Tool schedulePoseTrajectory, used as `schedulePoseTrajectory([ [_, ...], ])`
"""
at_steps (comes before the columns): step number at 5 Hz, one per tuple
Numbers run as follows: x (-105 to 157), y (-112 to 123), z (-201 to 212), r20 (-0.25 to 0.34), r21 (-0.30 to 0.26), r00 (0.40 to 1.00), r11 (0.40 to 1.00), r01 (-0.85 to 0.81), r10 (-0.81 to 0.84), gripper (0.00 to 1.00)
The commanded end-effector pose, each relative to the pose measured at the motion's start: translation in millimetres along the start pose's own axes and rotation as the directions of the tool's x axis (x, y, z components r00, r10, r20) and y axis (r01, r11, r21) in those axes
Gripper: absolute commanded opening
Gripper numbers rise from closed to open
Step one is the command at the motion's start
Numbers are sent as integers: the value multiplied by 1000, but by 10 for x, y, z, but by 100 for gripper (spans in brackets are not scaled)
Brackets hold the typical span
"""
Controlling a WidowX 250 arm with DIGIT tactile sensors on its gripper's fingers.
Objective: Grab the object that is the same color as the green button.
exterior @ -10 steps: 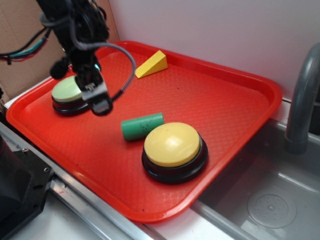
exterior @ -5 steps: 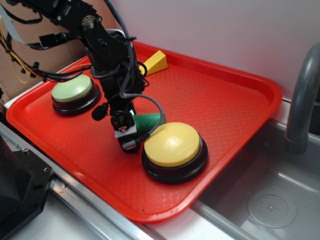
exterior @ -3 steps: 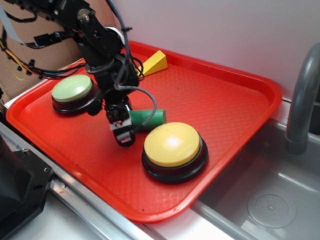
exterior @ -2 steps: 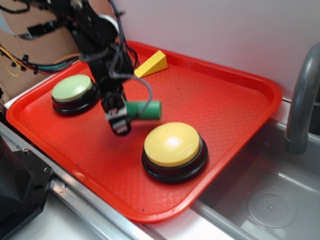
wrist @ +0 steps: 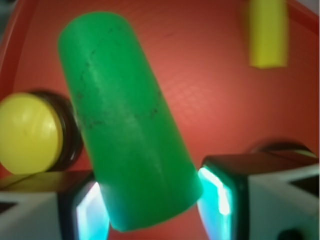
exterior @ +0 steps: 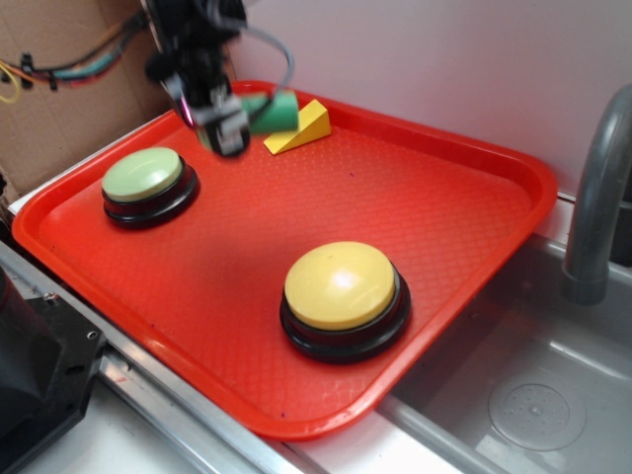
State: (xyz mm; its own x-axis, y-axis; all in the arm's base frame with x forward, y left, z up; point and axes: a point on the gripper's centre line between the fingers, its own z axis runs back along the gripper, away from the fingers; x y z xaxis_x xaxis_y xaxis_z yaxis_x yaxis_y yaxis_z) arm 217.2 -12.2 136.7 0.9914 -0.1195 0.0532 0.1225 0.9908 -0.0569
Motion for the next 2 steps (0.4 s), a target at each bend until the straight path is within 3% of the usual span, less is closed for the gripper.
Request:
schedulePoseTrajectory([
  [1,104,174,793,145,-3,940,951,-311,308,0],
  [2,134,231,735,81,10,936,939,-344,342,0],
])
